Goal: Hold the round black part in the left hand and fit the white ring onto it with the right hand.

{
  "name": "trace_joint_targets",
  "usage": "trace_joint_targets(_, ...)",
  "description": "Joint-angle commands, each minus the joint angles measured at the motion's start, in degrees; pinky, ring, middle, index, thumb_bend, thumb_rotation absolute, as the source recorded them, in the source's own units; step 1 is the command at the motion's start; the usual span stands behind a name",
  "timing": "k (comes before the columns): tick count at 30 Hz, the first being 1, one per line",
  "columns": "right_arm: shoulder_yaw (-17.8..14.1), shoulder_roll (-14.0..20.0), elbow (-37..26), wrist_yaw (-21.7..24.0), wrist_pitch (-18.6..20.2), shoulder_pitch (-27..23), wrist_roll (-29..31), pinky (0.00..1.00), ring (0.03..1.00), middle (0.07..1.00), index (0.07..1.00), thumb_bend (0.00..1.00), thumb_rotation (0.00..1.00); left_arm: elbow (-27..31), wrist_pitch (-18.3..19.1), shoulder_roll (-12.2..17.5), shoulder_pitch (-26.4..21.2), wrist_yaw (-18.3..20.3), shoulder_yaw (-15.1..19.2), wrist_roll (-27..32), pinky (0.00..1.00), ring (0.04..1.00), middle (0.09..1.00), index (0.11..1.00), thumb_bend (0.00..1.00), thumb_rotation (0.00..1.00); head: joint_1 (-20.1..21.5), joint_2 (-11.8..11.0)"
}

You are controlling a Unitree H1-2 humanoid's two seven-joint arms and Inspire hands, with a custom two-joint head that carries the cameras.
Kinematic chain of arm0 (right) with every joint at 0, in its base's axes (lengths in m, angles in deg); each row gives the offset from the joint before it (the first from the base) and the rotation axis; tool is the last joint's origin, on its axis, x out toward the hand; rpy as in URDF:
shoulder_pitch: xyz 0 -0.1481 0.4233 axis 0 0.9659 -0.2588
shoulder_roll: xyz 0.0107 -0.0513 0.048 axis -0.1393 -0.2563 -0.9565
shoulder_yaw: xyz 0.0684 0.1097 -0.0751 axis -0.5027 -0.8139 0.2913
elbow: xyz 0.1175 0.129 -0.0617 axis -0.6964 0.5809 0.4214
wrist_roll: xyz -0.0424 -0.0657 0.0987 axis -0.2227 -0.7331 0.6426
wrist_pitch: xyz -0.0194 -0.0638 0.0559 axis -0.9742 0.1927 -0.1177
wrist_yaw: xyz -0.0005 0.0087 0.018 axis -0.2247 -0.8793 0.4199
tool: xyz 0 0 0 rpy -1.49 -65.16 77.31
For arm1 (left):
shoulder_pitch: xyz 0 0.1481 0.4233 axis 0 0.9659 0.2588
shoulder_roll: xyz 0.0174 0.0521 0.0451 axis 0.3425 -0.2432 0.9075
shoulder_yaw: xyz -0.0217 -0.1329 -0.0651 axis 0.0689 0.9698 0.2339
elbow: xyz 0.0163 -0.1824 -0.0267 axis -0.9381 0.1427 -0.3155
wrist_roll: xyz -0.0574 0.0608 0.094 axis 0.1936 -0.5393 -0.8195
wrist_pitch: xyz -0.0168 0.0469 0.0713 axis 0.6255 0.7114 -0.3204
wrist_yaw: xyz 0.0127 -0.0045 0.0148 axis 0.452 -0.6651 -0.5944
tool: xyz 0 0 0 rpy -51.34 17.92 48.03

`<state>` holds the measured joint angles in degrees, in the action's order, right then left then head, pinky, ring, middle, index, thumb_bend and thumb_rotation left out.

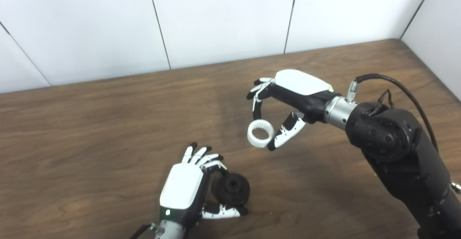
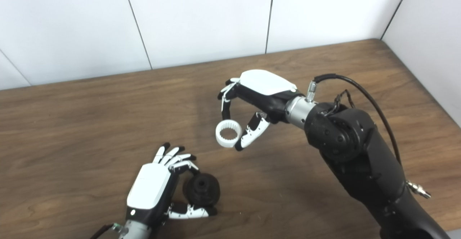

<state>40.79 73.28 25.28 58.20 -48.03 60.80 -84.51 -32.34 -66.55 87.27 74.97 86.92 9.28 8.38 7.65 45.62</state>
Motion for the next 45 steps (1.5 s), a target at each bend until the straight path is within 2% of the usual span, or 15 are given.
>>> trace_joint_targets(1,-0.4,-0.4,-2.5,0.8,0.2,-1.1,-1.3,0.84,0.951,0.822,0.482,0.53,0.14,0.1,0.4,0.1,0.2,2.5,-0.6,-1.0,1.0,0.898,0.77,0.483,0.52,0.06,0.1,0.6)
trace_joint_targets(10,0.0,-2.3,-3.4,3.4,0.1,0.3,-1.9,0.87,0.966,0.83,0.483,0.52,0.14,1.2,1.2,-0.2,-0.1,4.1,-0.3,-1.3,1.0,0.895,0.773,0.483,0.52,0.06,-0.4,2.8)
trace_joint_targets(21,1.8,-3.2,-3.8,3.6,-0.4,1.5,-2.1,0.86,0.957,0.826,0.483,0.53,0.14,2.0,1.6,-0.7,-0.4,5.0,-0.3,-2.3,1.0,0.889,0.771,0.484,0.52,0.06,-1.2,4.5)
trace_joint_targets(33,3.0,-3.8,-4.8,4.1,-0.5,2.9,-1.5,0.85,0.964,0.833,0.483,0.53,0.13,2.6,1.8,-1.4,-0.6,6.3,0.0,-2.4,1.0,0.893,0.767,0.482,0.52,0.06,-1.8,5.6)
trace_joint_targets(45,4.6,-4.8,-5.5,5.8,-0.1,3.0,-3.7,0.88,0.966,0.829,0.483,0.53,0.14,2.7,1.9,-1.8,-0.6,6.5,0.2,-3.2,1.0,0.886,0.762,0.482,0.52,0.06,-2.2,6.0)
